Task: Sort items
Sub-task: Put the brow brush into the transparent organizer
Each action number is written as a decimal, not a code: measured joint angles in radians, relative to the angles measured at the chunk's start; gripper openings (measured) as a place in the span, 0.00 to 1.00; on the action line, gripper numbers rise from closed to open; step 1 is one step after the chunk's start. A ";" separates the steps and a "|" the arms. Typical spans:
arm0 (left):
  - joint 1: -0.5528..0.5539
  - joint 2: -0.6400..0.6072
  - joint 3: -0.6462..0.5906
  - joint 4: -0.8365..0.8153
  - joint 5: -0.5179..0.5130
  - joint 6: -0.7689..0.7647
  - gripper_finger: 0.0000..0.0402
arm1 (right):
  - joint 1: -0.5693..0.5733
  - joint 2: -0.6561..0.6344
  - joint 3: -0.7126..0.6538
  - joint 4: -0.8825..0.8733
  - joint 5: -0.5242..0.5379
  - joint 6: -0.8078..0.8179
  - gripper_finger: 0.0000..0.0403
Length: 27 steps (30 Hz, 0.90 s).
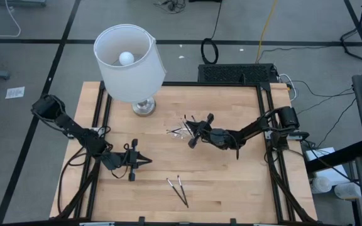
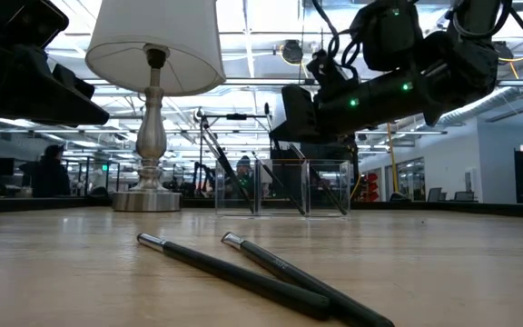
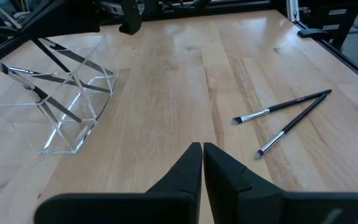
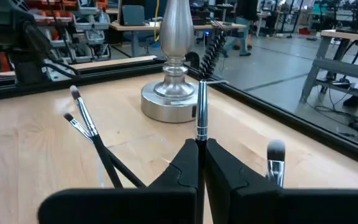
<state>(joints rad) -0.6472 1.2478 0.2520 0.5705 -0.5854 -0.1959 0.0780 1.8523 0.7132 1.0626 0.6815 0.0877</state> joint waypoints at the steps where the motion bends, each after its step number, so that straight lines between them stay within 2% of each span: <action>1: 0.000 0.000 0.000 0.000 0.000 0.000 0.06 | 0.000 0.000 0.000 -0.002 0.000 0.005 0.00; 14: 0.004 0.000 0.000 0.001 -0.001 0.009 0.06 | 0.000 0.000 0.001 -0.132 -0.008 0.067 0.00; 27: 0.008 0.000 0.000 0.000 -0.001 0.005 0.06 | -0.013 -0.001 0.002 -0.144 -0.055 0.088 0.00</action>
<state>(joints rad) -0.6395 1.2477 0.2520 0.5709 -0.5861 -0.1905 0.0650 1.8511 0.7151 0.9184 0.6262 0.1757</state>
